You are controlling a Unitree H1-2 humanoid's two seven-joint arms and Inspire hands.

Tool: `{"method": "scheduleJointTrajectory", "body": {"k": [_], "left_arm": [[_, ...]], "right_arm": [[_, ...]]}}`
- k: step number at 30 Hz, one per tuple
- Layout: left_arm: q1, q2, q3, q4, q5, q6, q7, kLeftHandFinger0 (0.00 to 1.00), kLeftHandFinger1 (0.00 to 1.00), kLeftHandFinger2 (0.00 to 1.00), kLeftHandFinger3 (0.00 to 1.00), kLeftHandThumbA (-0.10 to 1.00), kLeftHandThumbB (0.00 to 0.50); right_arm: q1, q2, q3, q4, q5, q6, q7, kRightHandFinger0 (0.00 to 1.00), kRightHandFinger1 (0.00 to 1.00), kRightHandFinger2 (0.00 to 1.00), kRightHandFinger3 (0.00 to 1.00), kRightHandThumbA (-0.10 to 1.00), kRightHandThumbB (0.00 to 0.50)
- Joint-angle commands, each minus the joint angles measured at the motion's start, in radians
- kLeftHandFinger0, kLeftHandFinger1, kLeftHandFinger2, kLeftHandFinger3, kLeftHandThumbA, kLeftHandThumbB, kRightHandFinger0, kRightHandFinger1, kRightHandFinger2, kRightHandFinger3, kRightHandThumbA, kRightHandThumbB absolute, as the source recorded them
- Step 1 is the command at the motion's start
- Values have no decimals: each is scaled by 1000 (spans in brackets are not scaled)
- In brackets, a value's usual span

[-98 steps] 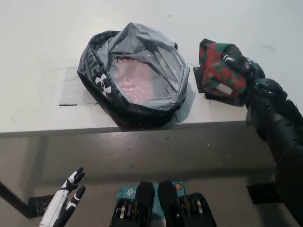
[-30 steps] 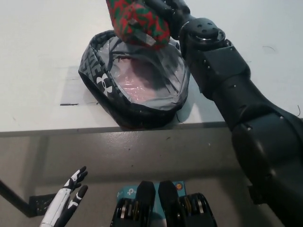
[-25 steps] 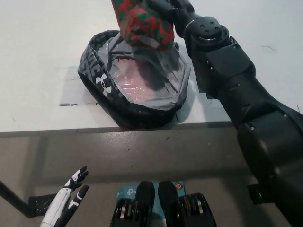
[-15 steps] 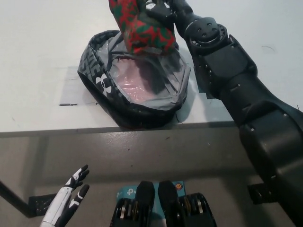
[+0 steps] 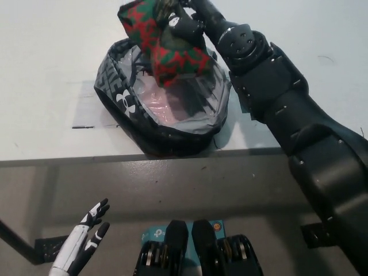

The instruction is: The robot uses its right hand to pick up a bag of coffee beans and puts it in the black plastic bag, then the robot grabs the top of the bag and lifts it.

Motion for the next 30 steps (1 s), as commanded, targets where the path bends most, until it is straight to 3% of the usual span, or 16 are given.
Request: {"method": "scheduleJointTrajectory", "body": {"k": [1,6,7,10,14,15,16,17,18,19,20,22,27,30], "left_arm": [[-16,18,8,-24,-3,-11,-9,1000,1000,1000,1000,1000,289],[-24,20,8,-27,-1,-9,-11,1000,1000,1000,1000,1000,283],[-26,18,8,-28,0,-5,-11,1000,1000,1000,1000,1000,291],[-31,21,7,-28,11,-10,-9,1000,1000,1000,1000,1000,284],[-34,21,9,-37,3,8,-17,1000,1000,1000,1000,1000,293],[-34,21,9,-38,1,9,-18,1000,1000,1000,1000,1000,293],[-34,21,9,-39,1,11,-19,1000,1000,1000,1000,1000,293],[-34,23,8,-41,4,13,-19,1000,1000,1000,1000,1000,299],[-34,23,7,-42,7,14,-18,1000,1000,1000,1000,1000,299],[-34,24,7,-41,7,13,-19,1000,1000,1000,1000,1000,291],[-35,23,7,-38,6,8,-17,1000,1000,1000,1000,1000,281],[-34,23,8,-36,7,5,-14,1000,1000,1000,1000,1000,277],[-37,24,7,-39,9,12,-17,1000,1000,1000,1000,1000,284],[-39,24,10,-39,2,17,-20,1000,1000,1000,1000,1000,306]], "right_arm": [[-98,10,20,-14,-49,-90,2,13,512,865,722,-100,163],[-91,12,33,-18,-68,-90,-4,2,472,802,660,-100,173],[-89,11,35,-17,-73,-93,-7,31,506,833,664,-100,173],[-88,10,35,-16,-80,-87,-8,14,484,824,664,-100,169],[-84,1,35,-14,-90,-88,8,44,555,911,753,-100,178],[-84,0,37,-14,-94,-83,7,127,665,1000,834,-100,214],[-84,-1,38,-14,-98,-79,5,198,715,1000,805,-100,211],[-83,-4,50,-20,-115,-67,4,721,1000,1000,1000,127,331],[-83,-6,53,-22,-120,-63,7,721,1000,1000,1000,127,331],[-83,-9,57,-21,-122,-65,26,816,1000,1000,1000,262,356],[-90,-20,67,-12,-120,-64,110,1000,1000,1000,1000,423,410],[-100,-29,91,-5,-135,-46,180,1000,1000,1000,1000,659,492],[-106,-45,114,-6,-152,-35,213,1000,1000,1000,1000,777,500],[-106,-52,79,-19,-113,-29,239,1000,1000,1000,1000,718,500]]}}
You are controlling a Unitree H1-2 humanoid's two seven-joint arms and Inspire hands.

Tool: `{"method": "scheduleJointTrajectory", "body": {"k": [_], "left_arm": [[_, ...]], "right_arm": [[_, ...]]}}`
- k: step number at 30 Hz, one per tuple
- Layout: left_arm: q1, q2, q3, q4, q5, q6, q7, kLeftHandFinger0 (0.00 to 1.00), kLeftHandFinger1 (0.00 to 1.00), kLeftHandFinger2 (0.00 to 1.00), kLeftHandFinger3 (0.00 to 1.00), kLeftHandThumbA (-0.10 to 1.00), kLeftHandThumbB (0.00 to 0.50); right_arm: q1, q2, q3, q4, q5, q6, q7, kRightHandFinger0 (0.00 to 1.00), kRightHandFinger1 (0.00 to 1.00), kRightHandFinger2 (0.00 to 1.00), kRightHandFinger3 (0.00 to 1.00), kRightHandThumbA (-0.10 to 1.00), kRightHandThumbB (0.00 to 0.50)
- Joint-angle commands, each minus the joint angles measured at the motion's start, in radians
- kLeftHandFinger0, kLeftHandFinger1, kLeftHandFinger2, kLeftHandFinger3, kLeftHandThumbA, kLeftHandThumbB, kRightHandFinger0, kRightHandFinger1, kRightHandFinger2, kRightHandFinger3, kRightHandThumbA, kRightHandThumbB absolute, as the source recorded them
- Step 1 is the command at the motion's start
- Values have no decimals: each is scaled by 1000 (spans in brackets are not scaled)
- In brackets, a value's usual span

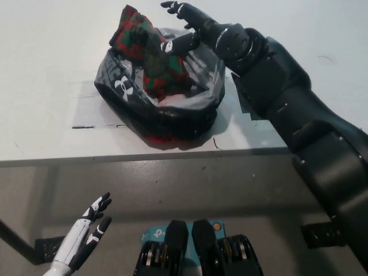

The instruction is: The robot uses its right hand to pick up a bag of coffee beans and puts it in the black plastic bag, then the robot grabs the top of the bag and lifts it.

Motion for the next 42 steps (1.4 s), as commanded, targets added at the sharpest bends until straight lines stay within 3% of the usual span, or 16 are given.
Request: {"method": "scheduleJointTrajectory", "body": {"k": [1,11,13,14,17,23,27,32,42], "left_arm": [[-18,25,10,-31,-9,3,-16,1000,1000,1000,1000,1000,300],[-23,24,5,-20,1,-5,-11,1000,1000,1000,1000,1000,284],[-23,24,7,-19,-5,-5,-13,1000,1000,1000,1000,1000,280],[-24,27,9,-19,-3,-3,-13,1000,1000,1000,1000,1000,278],[-26,30,10,-21,-7,-2,-16,1000,1000,1000,1000,1000,270],[-9,30,3,-24,19,-5,-6,1000,1000,1000,1000,1000,272],[-2,24,3,-24,9,-4,-7,1000,1000,1000,1000,1000,271],[-5,25,4,-27,13,6,-7,1000,1000,1000,1000,1000,290],[-9,23,4,-27,17,6,-8,1000,1000,1000,1000,1000,277]], "right_arm": [[-88,-27,-30,-21,18,-19,91,1000,1000,1000,1000,713,500],[-80,-47,-80,-40,39,-23,129,1000,1000,1000,1000,608,481],[-79,-56,-75,-50,28,-24,133,1000,1000,1000,1000,690,498],[-81,-71,-71,-63,20,-29,142,1000,1000,1000,1000,781,500],[-89,-92,-49,-80,-12,-37,129,1000,1000,1000,1000,849,500],[-83,-145,-27,-158,-53,15,119,1000,1000,1000,1000,871,500],[-56,-172,52,-202,-156,57,81,1000,1000,1000,1000,965,500],[4,-186,80,-241,-183,120,42,1000,1000,1000,1000,831,489],[66,-166,66,-229,-180,173,56,1000,1000,1000,1000,890,497]]}}
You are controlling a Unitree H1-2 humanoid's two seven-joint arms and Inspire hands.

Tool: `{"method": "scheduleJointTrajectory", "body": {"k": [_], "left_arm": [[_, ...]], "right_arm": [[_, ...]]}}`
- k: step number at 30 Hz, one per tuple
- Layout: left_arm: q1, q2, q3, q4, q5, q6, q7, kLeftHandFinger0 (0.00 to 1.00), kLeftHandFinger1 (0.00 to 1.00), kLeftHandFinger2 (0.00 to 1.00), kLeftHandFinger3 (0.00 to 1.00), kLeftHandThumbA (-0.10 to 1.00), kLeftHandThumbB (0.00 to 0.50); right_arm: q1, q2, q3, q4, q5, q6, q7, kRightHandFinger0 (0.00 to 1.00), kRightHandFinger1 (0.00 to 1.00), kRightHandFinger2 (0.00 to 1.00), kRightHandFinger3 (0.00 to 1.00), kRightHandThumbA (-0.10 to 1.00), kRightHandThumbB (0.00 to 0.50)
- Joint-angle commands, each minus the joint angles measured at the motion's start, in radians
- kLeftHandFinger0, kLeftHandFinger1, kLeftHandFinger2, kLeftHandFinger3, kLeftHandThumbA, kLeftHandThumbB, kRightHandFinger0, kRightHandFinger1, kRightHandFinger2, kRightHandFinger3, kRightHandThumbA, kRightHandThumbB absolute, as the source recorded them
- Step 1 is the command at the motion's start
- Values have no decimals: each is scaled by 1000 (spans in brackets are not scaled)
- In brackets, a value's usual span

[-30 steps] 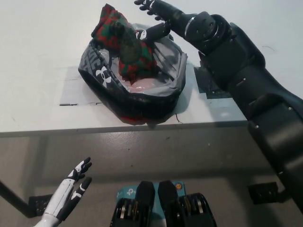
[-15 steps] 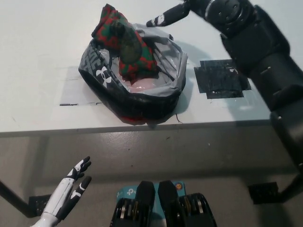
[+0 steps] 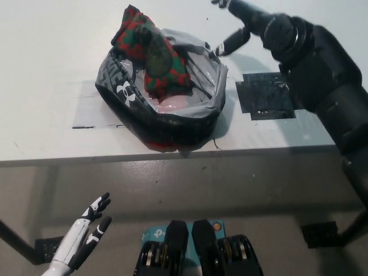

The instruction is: The robot uses its right hand to pick up a bag of coffee beans and puts it in the black plastic bag, then the robot grabs the top of the bag and lifts it.

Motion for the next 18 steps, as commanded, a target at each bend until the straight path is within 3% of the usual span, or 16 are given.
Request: {"method": "scheduleJointTrajectory", "body": {"k": [1,6,9,10,18], "left_arm": [[-6,17,4,-27,2,-1,-8,1000,1000,1000,1000,1000,275],[-1,14,2,-29,3,-4,-9,1000,1000,1000,1000,1000,268],[2,17,0,-35,16,0,-6,1000,1000,1000,1000,1000,270],[3,16,1,-33,13,-3,-5,1000,1000,1000,1000,1000,277],[-9,19,3,-21,6,-6,-8,1000,1000,1000,1000,1000,278]], "right_arm": [[-36,2,-14,-12,-16,37,-28,1000,1000,1000,1000,911,495],[-8,21,-16,-6,-8,45,-16,1000,1000,1000,1000,947,500],[1,31,-24,7,2,40,-21,1000,1000,1000,1000,937,500],[10,41,-46,20,23,37,-25,1000,1000,1000,1000,883,500],[-1,60,-82,40,30,43,-32,1000,1000,1000,1000,924,495]]}}
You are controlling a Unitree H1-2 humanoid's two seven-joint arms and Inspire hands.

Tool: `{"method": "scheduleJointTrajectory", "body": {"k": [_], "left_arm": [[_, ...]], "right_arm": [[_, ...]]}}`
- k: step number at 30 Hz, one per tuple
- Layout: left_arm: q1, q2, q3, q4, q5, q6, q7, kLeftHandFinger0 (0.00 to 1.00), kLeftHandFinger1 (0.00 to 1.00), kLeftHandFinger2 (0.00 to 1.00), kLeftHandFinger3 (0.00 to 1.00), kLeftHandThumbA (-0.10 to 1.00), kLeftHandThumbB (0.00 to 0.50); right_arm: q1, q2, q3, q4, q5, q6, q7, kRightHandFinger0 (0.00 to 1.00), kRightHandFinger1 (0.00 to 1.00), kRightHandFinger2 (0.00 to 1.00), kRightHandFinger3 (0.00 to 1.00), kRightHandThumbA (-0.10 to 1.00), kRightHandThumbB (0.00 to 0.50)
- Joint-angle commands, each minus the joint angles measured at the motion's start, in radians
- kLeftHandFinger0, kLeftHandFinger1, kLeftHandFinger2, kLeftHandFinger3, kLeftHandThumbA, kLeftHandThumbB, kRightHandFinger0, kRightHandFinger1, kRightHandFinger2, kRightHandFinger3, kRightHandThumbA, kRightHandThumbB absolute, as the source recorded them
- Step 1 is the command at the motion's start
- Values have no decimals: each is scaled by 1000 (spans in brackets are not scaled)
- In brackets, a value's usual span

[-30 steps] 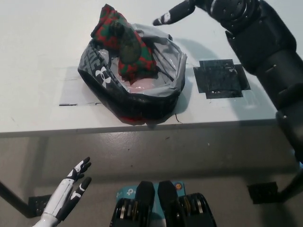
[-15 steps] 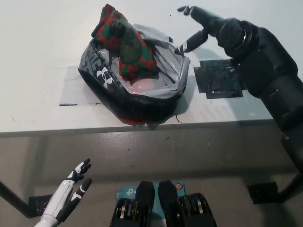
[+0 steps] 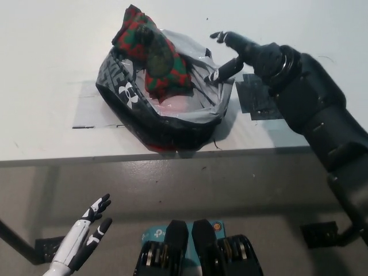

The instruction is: The robot uses its right hand to pick up a bag of coffee beans and puts it in the black plastic bag, then the robot grabs the top of the bag and lifts it.

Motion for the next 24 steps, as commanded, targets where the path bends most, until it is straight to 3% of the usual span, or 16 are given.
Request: {"method": "scheduleJointTrajectory", "body": {"k": [1,4,11,19,22,24], "left_arm": [[-14,19,5,-20,-1,-6,-8,1000,1000,1000,1000,1000,278],[-6,16,1,-31,-1,7,-14,1000,1000,1000,1000,1000,276],[0,18,-1,-29,-3,4,-15,1000,1000,1000,1000,1000,269],[-14,21,0,-35,-7,16,-18,1000,1000,1000,1000,1000,279],[-17,28,-4,-41,12,10,-15,1000,1000,1000,1000,1000,262],[-20,28,-3,-39,8,10,-16,1000,1000,1000,1000,1000,264]], "right_arm": [[-58,0,-30,-2,18,4,-30,1000,1000,1000,1000,925,494],[-69,2,-51,-2,30,12,-18,1000,1000,1000,1000,1000,467],[-109,10,-83,-4,45,19,-21,1000,1000,1000,1000,1000,470],[-92,8,-94,20,46,31,-8,1000,1000,1000,1000,954,439],[-88,-2,-92,34,50,28,0,1000,1000,1000,1000,936,481],[-87,-6,-97,39,57,23,7,1000,1000,1000,1000,908,466]]}}
